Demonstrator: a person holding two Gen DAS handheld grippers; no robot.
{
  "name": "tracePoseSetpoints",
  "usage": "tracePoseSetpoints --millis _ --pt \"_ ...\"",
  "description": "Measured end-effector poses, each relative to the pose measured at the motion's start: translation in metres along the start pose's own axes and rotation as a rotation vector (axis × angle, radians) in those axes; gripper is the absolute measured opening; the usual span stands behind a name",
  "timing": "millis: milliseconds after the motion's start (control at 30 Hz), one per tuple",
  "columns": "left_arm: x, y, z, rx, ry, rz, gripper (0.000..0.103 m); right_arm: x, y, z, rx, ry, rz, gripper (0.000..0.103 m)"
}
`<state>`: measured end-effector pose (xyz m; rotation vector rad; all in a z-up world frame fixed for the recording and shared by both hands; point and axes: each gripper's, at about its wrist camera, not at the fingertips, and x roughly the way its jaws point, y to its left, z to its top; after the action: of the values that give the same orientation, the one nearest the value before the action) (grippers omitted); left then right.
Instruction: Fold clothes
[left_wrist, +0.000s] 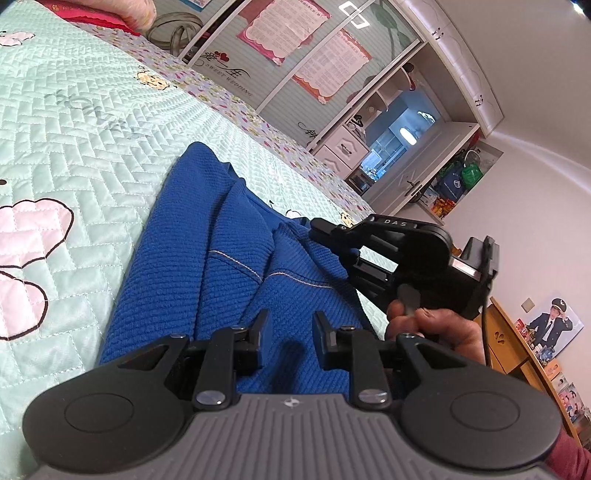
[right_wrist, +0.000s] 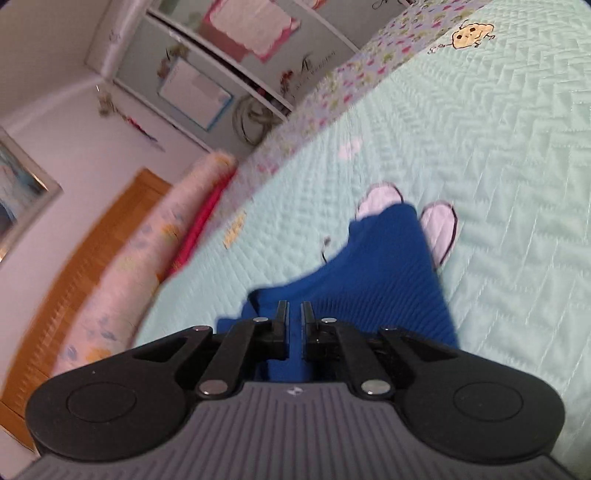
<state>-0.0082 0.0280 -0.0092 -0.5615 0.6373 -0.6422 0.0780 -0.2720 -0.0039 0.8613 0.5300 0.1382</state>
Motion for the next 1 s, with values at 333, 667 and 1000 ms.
tracePoseSetpoints --millis 333,667,1000 --pt "0.001 0.000 0.000 -0.004 0.002 -0.004 0.026 0.007 0.005 -0.001 -0.051 0.000 -0.077 0.007" --pt "0.002 0.001 0.001 -0.013 0.004 -0.009 0.026 -0.027 0.021 -0.014 -0.077 0.010 -0.027 0.012" --pt "0.003 0.002 0.002 -0.021 0.007 -0.011 0.026 -0.039 0.016 -0.058 -0.066 0.136 0.034 0.005"
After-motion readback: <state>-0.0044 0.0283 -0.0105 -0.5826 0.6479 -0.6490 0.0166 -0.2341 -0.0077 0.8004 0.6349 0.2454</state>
